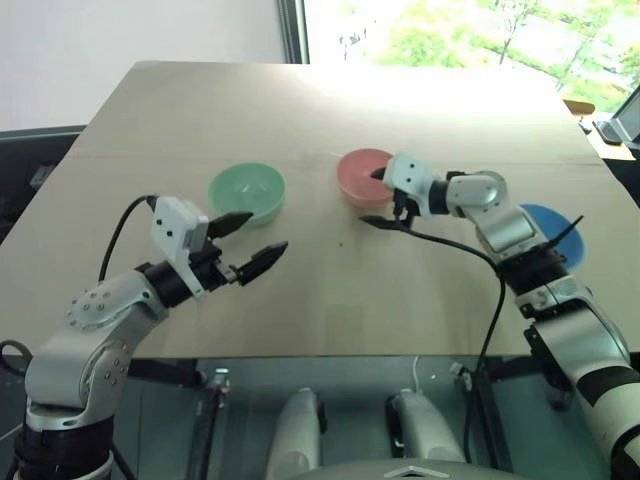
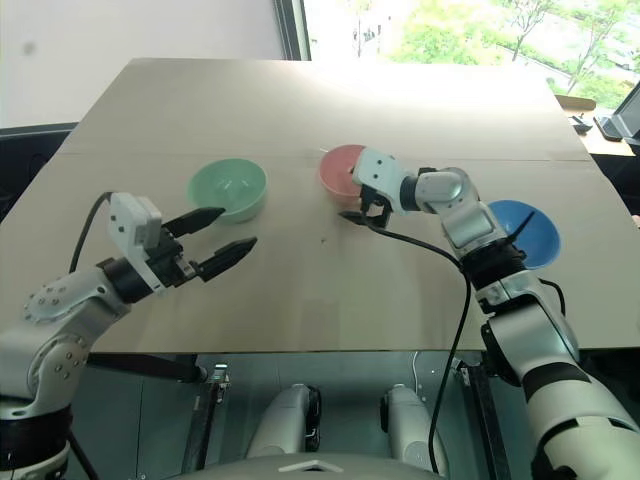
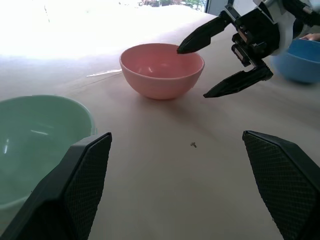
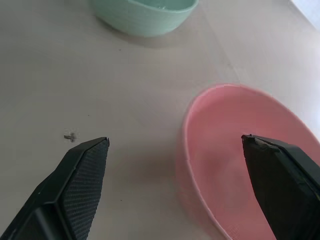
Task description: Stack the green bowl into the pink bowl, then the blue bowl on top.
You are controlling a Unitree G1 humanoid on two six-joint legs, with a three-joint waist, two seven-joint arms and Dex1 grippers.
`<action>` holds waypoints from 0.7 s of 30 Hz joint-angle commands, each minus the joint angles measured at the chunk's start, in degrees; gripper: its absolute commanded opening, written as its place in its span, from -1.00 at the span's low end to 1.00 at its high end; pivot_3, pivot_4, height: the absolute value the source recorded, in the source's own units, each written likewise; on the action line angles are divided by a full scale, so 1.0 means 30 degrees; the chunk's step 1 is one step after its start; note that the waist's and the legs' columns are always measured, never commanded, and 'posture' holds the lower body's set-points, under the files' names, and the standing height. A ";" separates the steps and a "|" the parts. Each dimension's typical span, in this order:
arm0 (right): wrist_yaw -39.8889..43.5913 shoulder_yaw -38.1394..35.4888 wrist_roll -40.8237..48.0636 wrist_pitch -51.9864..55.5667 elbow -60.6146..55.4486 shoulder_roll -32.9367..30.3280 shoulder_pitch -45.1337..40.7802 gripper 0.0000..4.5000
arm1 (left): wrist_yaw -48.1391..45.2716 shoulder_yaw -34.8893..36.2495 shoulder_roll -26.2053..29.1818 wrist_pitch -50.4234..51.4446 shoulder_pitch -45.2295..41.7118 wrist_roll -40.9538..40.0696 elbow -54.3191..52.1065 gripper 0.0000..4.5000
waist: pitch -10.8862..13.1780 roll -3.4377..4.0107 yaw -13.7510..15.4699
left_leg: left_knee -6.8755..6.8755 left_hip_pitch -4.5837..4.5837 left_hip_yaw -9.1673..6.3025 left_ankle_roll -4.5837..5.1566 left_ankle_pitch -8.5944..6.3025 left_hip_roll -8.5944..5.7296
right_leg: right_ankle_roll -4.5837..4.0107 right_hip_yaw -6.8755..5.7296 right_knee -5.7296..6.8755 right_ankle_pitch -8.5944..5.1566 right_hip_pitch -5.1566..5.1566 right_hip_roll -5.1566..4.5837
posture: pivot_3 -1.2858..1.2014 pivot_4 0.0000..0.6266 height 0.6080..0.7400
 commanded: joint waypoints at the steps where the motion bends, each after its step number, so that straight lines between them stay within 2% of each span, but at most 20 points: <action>1: 0.0389 -0.0011 -0.0603 -0.1605 0.0469 0.0143 -0.0914 1.00 | 0.0085 0.0449 0.0301 -0.0348 0.0308 0.0037 -0.1465 0.97 | 0.0000 0.0001 -0.0011 | 0.0001 0.0000 -0.0006 0.0000 0.0001 0.0000 | 0.0000 -0.0008 0.0007 0.0000 0.0000 0.0001 | 0.03 -0.52 1.00; 11: -0.0057 0.0219 -0.2076 -0.3222 0.1867 0.0707 -0.1351 1.00 | 0.0102 0.0937 0.0487 -0.0073 0.1049 -0.0538 -0.2152 0.97 | 0.0003 0.0004 -0.0178 | 0.0008 0.0006 -0.0007 -0.0001 0.0000 0.0000 | -0.0001 -0.0007 0.0009 0.0001 0.0006 0.0001 | 0.03 -0.52 1.00; 14: -0.0398 0.0281 -0.2672 -0.3305 0.2254 0.0749 -0.1501 1.00 | 0.1193 0.1533 -0.0052 0.0490 0.0277 -0.1688 -0.1978 0.97 | 0.0003 0.0004 -0.0170 | 0.0010 0.0007 -0.0009 -0.0001 0.0000 0.0001 | -0.0001 -0.0008 0.0010 0.0001 0.0007 0.0001 | 0.03 -0.52 1.00; 21: -0.1216 0.0094 -0.3403 -0.3269 0.2720 0.0893 -0.1662 1.00 | 0.3248 0.1524 -0.0571 0.0952 -0.0786 -0.1437 -0.1308 0.97 | 0.0002 0.0004 -0.0178 | 0.0012 0.0005 -0.0013 -0.0002 0.0001 -0.0002 | -0.0001 -0.0008 0.0014 0.0002 0.0009 0.0000 | 0.03 -0.52 1.00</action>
